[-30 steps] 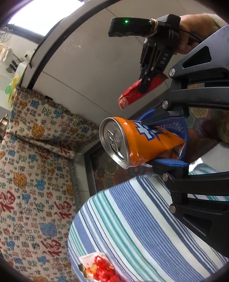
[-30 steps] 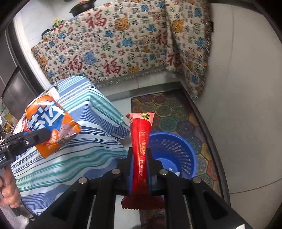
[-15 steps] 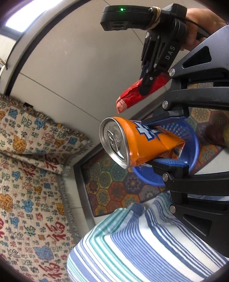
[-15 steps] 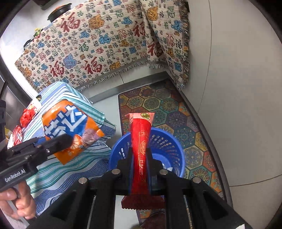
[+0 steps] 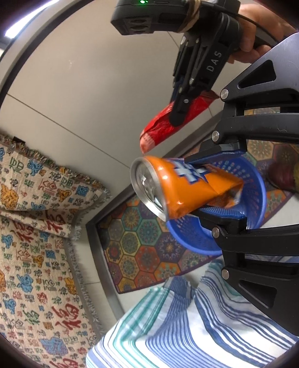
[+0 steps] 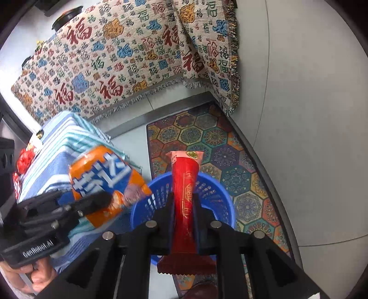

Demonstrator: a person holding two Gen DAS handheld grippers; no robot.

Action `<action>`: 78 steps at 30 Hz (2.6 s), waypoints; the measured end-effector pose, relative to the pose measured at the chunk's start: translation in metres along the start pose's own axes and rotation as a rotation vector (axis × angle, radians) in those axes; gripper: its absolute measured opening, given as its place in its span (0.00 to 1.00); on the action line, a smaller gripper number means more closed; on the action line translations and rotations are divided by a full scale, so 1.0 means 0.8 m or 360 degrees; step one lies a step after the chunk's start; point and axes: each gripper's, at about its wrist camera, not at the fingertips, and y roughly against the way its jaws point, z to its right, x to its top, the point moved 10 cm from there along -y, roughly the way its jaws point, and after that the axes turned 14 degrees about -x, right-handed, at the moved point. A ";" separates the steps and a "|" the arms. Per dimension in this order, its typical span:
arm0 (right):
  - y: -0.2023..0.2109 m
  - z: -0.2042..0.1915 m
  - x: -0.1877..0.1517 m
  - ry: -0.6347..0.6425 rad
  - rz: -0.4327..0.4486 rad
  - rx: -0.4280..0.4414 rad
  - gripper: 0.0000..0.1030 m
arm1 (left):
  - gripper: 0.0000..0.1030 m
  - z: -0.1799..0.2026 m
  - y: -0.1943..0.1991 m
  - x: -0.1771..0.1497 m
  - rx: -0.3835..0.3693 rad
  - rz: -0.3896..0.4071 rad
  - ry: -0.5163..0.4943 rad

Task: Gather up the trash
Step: 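Carry the can and red wrapper over the blue wastebasket and release both, then swing both tools back toward the table, then grasp the white floral paper cup with the left tool while the right tool grasps the red Coca-Cola bag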

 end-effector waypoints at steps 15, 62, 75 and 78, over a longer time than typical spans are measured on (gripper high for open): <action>0.056 -0.025 0.041 0.0077 0.0294 -0.0062 0.45 | 0.71 -0.007 0.096 -0.005 0.0060 0.0206 -0.0013; 0.131 -0.497 -0.129 0.1098 0.0413 0.0379 0.53 | 0.53 -0.447 0.544 -0.189 0.0690 0.0620 0.0750; 0.139 -0.600 -0.106 0.0864 0.0235 0.0753 0.94 | 0.53 -0.420 0.576 -0.219 0.0700 0.0697 0.0779; 0.137 -0.637 -0.103 0.0901 0.0246 0.0751 1.00 | 0.53 -0.418 0.580 -0.219 0.0675 0.0718 0.0788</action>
